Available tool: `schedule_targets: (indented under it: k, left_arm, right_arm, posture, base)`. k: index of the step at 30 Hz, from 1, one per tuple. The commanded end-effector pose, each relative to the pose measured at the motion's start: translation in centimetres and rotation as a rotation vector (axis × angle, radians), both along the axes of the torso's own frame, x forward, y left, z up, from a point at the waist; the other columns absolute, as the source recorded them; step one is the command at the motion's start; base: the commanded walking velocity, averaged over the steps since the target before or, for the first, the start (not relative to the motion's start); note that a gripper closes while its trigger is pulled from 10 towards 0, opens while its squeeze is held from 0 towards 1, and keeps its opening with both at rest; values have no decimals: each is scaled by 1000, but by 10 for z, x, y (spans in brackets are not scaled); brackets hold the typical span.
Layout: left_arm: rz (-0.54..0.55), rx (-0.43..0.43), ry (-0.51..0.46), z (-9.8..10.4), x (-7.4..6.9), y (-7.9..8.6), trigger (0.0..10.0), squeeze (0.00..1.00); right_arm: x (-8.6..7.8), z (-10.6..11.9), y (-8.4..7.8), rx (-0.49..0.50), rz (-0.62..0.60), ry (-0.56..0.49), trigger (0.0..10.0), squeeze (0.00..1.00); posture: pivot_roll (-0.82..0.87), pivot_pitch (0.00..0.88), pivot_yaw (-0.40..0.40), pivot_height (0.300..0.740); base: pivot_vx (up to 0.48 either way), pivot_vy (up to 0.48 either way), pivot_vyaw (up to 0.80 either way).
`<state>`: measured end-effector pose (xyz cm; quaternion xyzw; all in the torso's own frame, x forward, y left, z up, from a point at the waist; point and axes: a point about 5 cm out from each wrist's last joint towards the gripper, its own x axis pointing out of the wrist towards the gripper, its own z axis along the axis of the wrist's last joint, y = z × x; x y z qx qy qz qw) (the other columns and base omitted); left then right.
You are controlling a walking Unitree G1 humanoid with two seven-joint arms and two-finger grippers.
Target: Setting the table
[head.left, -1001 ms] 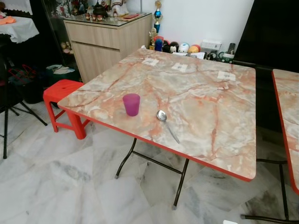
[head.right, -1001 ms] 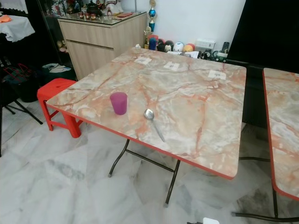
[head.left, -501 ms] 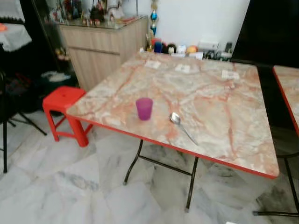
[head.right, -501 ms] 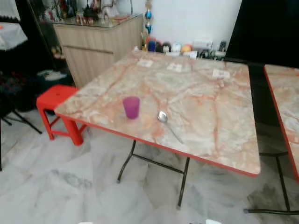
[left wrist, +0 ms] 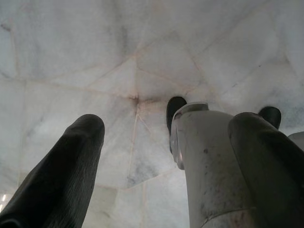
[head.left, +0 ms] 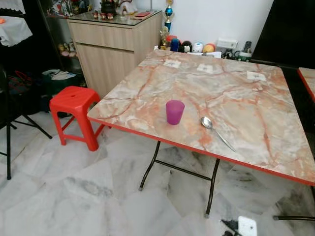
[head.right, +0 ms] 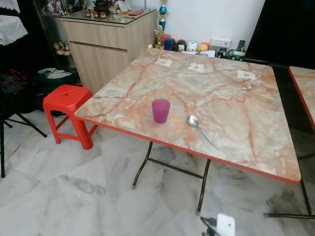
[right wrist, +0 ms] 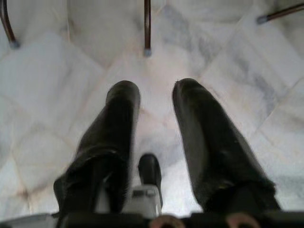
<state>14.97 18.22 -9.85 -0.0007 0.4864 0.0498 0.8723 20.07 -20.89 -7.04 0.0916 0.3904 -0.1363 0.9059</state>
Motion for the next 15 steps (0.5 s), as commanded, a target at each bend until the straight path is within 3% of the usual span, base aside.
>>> schedule_targets:
  k: [1,9,13,14,15]
  left_arm:
    - [8,-10,17,-2,-5,-1,10000,0]
    - [11,-10,17,-2,-6,0,10000,0]
    - [10,-9,17,-2,-6,0,10000,0]
    - [7,-9,17,-2,-6,0,10000,0]
    - [7,-9,17,-2,-6,0,10000,0]
  right_arm:
    - [3,2,-3,-8,-15,-15,10000,1000]
    - [17,17,-18,-71,-58,-122,10000,1000]
    - [28,32,-29,-112,-106,-257,10000,1000]
    - [31,36,-29,-129,-89,-296,10000,914]
    - [31,36,-29,-129,-89,-296,10000,914]
  posture:
    - [64,0,-14,740]
    - [67,0,-23,740]
    - [51,0,-21,740]
    - [46,0,-20,740]
    - [46,0,-20,740]
  base:
    - [0,0,0]
    - [0,0,0]
    - [0,0,0]
    - [0,0,0]
    - [0,0,0]
